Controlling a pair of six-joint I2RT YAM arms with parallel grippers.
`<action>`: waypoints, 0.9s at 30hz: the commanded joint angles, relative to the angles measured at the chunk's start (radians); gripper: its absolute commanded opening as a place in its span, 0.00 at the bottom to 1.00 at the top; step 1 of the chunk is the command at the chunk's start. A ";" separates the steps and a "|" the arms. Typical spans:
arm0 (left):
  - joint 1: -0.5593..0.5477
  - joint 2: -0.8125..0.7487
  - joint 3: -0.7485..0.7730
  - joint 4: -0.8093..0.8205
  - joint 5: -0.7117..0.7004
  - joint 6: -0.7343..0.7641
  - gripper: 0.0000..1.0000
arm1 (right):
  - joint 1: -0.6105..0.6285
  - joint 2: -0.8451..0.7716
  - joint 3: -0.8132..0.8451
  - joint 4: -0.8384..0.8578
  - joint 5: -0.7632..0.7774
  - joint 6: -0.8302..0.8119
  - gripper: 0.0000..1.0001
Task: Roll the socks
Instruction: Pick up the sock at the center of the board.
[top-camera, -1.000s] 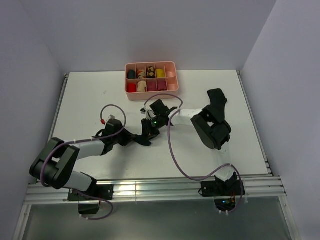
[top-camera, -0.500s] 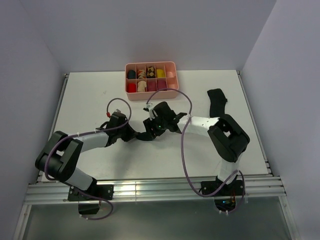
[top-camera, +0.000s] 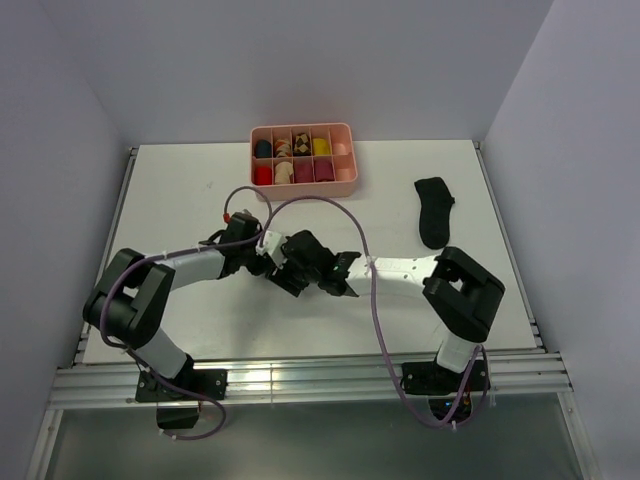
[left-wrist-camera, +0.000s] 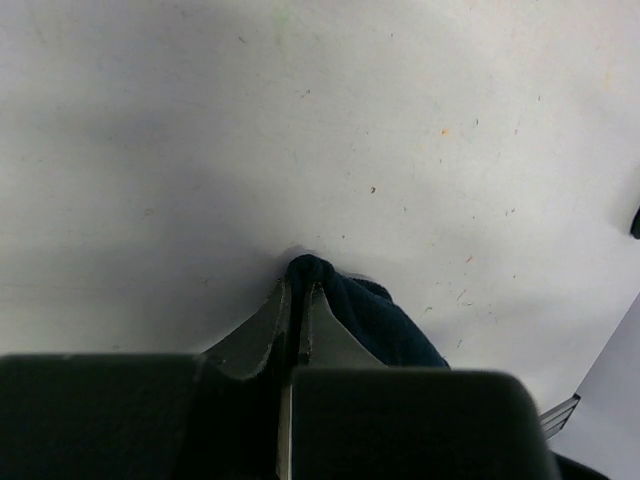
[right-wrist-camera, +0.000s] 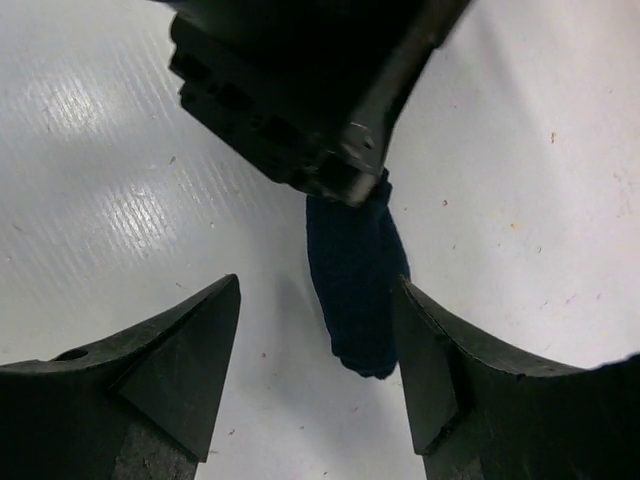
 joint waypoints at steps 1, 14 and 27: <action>0.000 0.023 0.045 -0.032 0.026 0.043 0.01 | 0.020 0.045 0.042 0.030 0.115 -0.094 0.69; 0.000 0.043 0.074 -0.053 0.046 0.068 0.01 | 0.025 0.180 0.076 -0.012 0.146 -0.131 0.66; 0.052 0.049 0.118 -0.081 0.129 0.135 0.01 | -0.029 0.292 0.131 -0.162 0.059 -0.035 0.33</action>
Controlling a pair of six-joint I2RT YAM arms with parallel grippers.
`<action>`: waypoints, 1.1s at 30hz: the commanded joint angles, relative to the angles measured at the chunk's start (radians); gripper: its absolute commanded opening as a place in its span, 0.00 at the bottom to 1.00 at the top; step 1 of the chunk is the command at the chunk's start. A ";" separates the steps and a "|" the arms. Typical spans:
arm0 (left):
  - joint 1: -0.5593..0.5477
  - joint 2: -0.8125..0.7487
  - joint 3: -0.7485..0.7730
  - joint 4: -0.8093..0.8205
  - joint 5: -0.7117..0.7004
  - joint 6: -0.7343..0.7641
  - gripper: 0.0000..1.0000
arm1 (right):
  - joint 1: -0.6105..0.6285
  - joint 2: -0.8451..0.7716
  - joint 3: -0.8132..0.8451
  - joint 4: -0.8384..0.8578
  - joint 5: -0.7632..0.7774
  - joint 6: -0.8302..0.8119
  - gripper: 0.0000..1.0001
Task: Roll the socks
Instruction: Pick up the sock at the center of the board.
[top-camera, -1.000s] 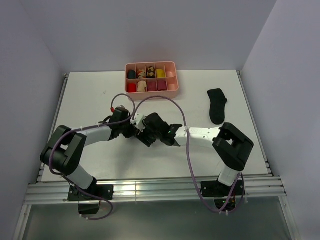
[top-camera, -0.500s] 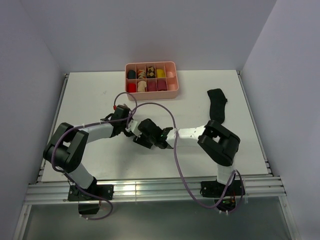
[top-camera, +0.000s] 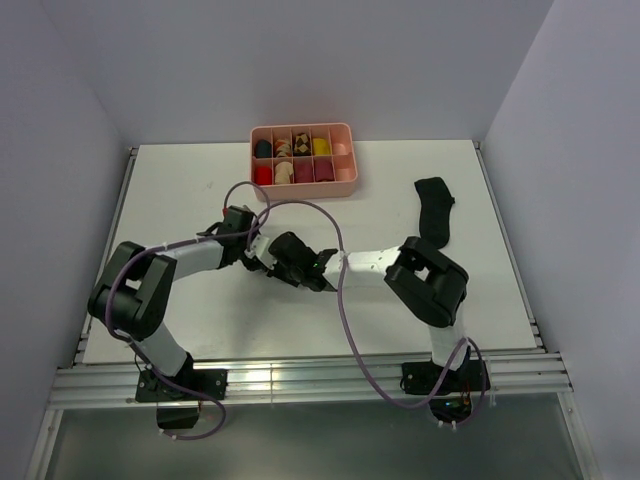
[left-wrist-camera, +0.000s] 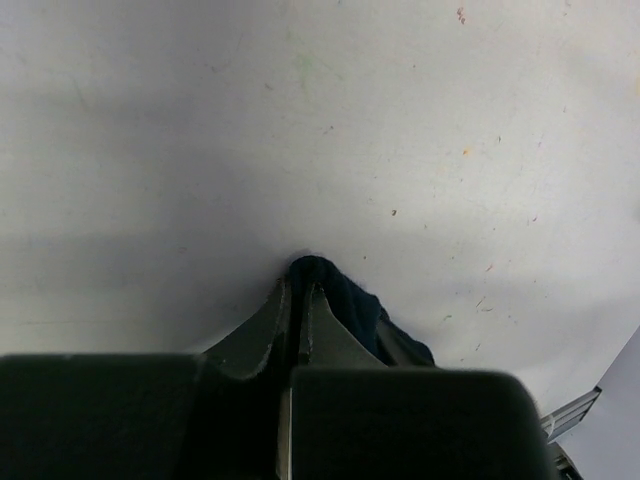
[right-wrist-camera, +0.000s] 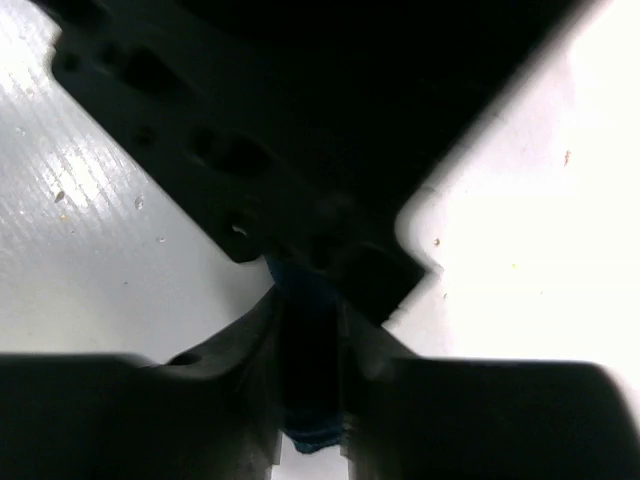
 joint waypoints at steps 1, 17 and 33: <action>0.014 0.000 0.054 -0.002 0.085 0.052 0.01 | -0.043 0.073 0.005 -0.151 -0.074 0.067 0.20; 0.134 -0.250 0.262 -0.181 -0.131 0.174 0.54 | -0.225 -0.149 0.029 -0.239 -0.395 0.192 0.00; 0.175 -0.892 0.151 -0.236 -0.754 0.323 1.00 | -0.570 -0.176 0.455 -0.329 -0.340 0.363 0.00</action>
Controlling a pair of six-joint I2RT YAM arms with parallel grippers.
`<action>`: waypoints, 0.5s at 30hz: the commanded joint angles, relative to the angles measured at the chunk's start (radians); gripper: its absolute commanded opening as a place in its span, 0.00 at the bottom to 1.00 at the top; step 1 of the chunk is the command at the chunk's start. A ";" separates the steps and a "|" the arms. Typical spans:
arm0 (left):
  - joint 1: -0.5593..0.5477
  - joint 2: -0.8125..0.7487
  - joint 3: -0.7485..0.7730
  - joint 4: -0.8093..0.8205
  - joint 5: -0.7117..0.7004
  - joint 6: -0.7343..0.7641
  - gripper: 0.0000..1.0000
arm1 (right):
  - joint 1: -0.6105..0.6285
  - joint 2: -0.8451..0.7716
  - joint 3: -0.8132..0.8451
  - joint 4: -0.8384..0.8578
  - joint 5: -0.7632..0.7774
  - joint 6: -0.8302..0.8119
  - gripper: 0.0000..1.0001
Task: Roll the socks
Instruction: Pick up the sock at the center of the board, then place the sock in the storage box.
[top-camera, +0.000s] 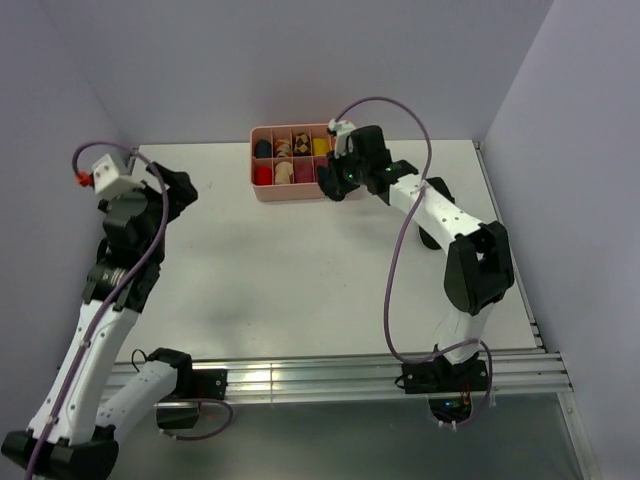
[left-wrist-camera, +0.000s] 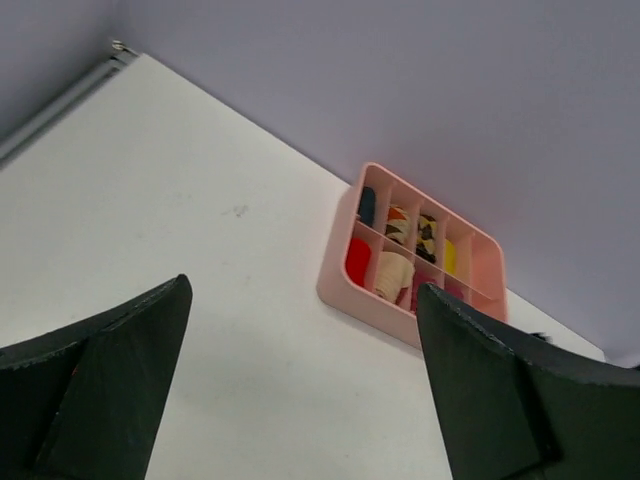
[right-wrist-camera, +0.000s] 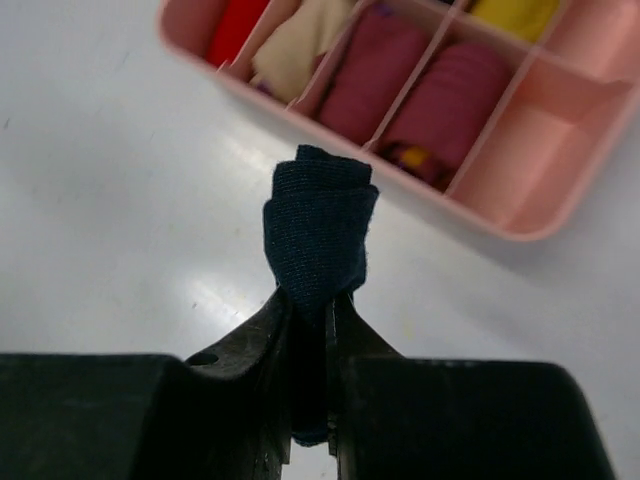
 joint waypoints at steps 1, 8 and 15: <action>0.002 -0.122 -0.130 0.018 -0.159 0.034 1.00 | -0.067 -0.019 0.085 0.025 0.058 0.070 0.00; 0.002 -0.246 -0.285 0.044 -0.131 0.069 0.99 | -0.119 0.095 0.160 0.181 0.111 0.124 0.00; 0.002 -0.228 -0.318 0.042 -0.064 0.090 0.98 | -0.131 0.315 0.364 0.158 0.148 0.136 0.00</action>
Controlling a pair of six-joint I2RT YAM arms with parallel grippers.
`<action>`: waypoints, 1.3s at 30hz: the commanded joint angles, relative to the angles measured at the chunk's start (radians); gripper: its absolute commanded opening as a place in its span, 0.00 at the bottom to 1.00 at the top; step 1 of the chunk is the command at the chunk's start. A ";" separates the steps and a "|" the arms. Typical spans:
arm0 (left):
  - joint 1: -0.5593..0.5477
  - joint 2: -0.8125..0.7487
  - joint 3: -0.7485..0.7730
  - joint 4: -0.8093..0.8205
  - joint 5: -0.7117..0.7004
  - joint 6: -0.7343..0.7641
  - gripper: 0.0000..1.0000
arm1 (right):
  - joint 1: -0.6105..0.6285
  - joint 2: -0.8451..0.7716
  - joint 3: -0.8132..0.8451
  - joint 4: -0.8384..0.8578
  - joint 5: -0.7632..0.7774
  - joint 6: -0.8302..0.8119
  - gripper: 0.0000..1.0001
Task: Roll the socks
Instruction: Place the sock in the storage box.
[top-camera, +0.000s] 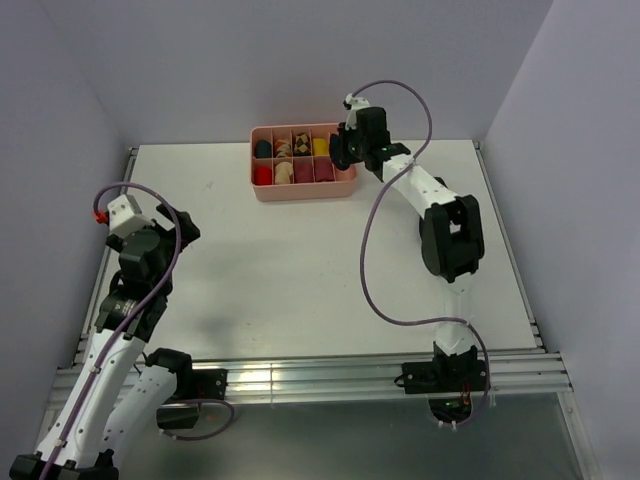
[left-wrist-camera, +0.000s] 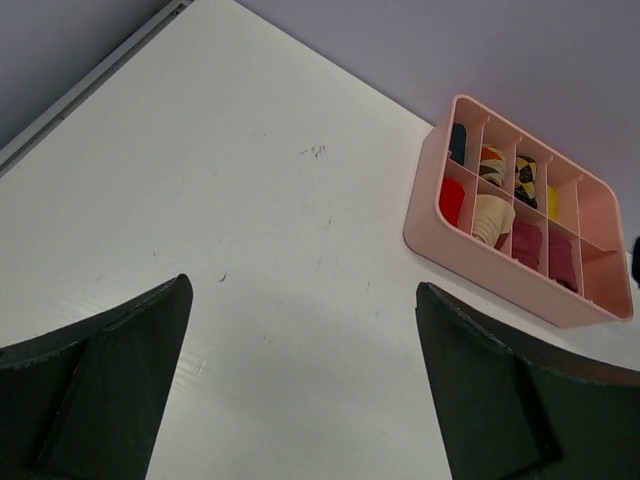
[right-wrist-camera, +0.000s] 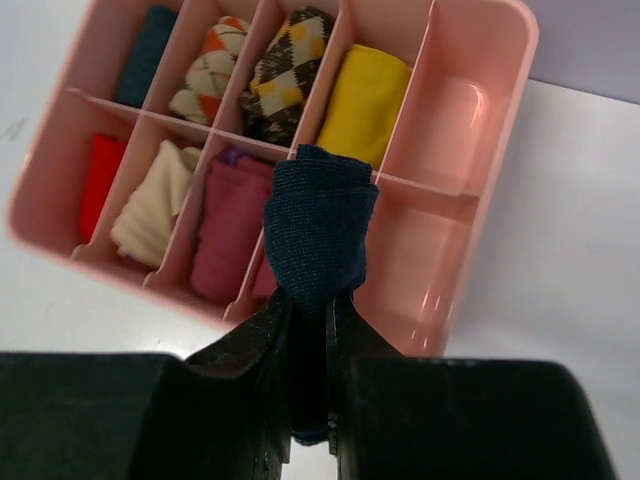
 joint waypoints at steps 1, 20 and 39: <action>0.002 0.003 0.006 0.032 0.044 0.036 0.98 | -0.008 0.110 0.129 0.006 0.037 0.019 0.00; 0.002 0.027 -0.024 0.042 0.091 0.048 0.97 | -0.026 0.254 0.192 -0.106 0.204 0.059 0.00; 0.002 0.050 -0.018 0.018 0.089 0.039 0.97 | -0.029 0.193 0.228 -0.127 0.099 0.056 0.47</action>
